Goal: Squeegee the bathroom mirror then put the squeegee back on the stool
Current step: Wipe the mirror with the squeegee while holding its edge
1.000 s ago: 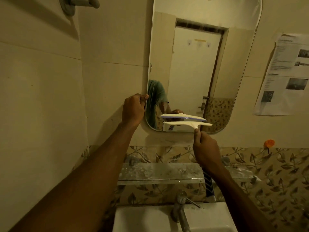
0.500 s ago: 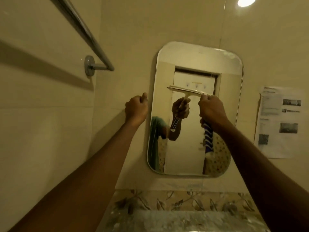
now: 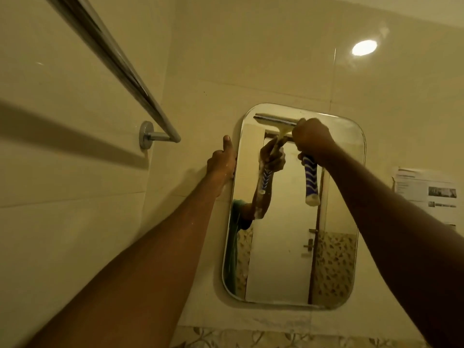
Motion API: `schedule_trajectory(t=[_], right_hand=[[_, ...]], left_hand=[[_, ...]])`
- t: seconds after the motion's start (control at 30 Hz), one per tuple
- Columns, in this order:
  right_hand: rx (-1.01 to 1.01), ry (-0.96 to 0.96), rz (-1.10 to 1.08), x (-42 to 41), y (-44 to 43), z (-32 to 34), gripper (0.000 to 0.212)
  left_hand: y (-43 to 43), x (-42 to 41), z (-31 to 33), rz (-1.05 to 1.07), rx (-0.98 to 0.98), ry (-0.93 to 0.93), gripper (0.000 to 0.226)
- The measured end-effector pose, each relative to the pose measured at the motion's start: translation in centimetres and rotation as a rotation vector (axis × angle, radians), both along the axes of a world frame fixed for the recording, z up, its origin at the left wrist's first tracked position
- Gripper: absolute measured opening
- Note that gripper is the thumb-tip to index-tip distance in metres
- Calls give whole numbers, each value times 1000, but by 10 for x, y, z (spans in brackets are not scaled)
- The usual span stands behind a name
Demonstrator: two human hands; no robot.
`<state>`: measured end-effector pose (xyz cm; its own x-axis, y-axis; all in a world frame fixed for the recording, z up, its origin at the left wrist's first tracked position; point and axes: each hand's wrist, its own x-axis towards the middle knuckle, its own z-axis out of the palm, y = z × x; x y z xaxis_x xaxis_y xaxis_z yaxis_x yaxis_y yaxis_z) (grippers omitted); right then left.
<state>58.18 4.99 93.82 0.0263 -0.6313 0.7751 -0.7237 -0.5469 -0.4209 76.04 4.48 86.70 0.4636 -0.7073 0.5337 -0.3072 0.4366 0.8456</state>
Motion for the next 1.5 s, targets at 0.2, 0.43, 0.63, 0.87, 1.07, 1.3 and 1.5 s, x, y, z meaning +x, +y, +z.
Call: schedule_trajectory(t=[0.2,0.43,0.63,0.87,1.07,1.3,1.5], right_hand=[[118,-59,64,14,0,-96,28],[82,-103,120,10,4,-96,35],[-11,-27,-16,-11,-2,7,12],[104,-104,86,10,-10,-104,30],[194,8,59,19,-7,-175,18],[76,-134,98,9,-7,-120,33],[193,-86,77,17,-9,-206,24]], left_hand=[[2,7,1,-94,-1,14,85],[5,3,-4,-18,-38,-69,84],[-1,5,-3,-52,-49,9,79],[-5,14,0,-83,-32,-14,85],[-8,13,-5,-31,-42,-74,38],[-12,17,-8,59,-52,-175,21],[-14,16,-12,116,-67,-255,23]])
